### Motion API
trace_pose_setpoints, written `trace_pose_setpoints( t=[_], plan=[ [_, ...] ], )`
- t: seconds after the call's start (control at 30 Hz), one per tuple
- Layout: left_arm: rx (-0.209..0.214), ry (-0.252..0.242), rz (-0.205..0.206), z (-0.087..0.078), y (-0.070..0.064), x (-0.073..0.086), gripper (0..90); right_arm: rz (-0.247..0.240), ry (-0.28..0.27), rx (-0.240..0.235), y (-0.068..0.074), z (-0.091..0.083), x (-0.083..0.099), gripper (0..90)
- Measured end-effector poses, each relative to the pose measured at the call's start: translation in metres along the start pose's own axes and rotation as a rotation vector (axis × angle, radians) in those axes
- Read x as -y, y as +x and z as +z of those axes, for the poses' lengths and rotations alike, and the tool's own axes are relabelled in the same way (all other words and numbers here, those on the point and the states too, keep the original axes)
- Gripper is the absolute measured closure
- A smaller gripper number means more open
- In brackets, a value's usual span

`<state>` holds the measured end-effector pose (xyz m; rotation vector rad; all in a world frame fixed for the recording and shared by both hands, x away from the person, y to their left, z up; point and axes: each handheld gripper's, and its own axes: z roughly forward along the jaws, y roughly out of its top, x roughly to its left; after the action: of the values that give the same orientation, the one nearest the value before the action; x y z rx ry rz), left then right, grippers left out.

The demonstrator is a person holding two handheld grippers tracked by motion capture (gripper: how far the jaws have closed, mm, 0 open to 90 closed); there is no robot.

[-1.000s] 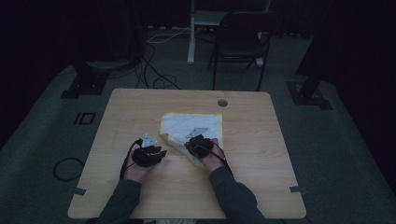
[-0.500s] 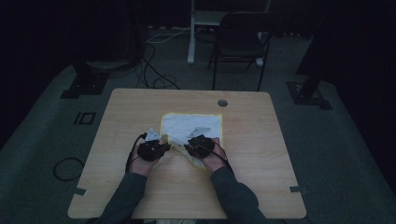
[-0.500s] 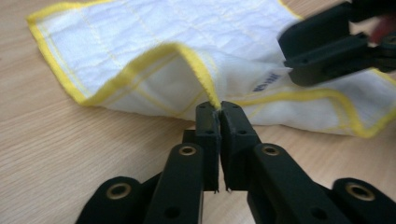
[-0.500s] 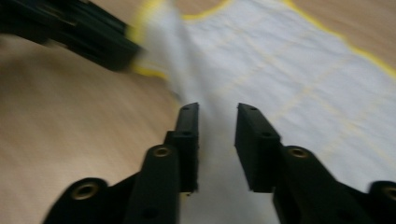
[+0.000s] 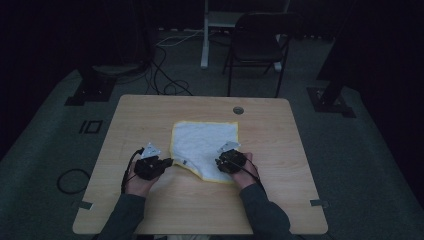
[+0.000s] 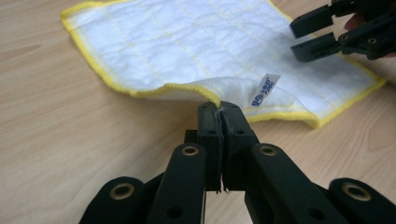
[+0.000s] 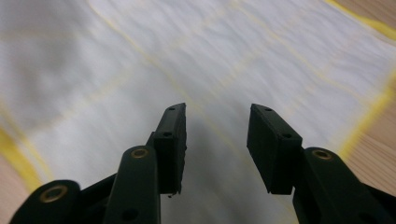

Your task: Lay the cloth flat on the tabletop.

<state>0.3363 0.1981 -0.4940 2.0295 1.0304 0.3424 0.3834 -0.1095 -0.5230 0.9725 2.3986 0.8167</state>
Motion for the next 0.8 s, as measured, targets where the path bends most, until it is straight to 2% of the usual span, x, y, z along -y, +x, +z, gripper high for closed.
trace_pose_setpoints(
  t=[0.13, 0.27, 0.43, 0.63, 0.8],
  plan=[
    [-0.006, 0.014, -0.010, -0.006, 0.000, 0.010, 88.2, 0.009, -0.011, 0.020, -0.004, -0.007, 0.009, 55.9],
    [-0.016, 0.000, -0.027, -0.015, -0.001, 0.019, 86.8, 0.034, -0.015, 0.022, -0.007, -0.013, 0.016, 55.3],
    [-0.052, -0.012, -0.031, -0.018, 0.004, 0.019, 80.6, 0.060, -0.018, 0.007, -0.007, -0.016, 0.024, 54.8],
    [-0.074, -0.006, -0.013, 0.006, 0.011, 0.011, 75.9, 0.064, -0.007, -0.007, -0.004, -0.013, 0.031, 54.4],
    [-0.111, 0.015, -0.036, 0.035, 0.021, 0.003, 69.2, 0.092, -0.019, -0.020, -0.005, -0.013, 0.035, 54.0]
  ],
)
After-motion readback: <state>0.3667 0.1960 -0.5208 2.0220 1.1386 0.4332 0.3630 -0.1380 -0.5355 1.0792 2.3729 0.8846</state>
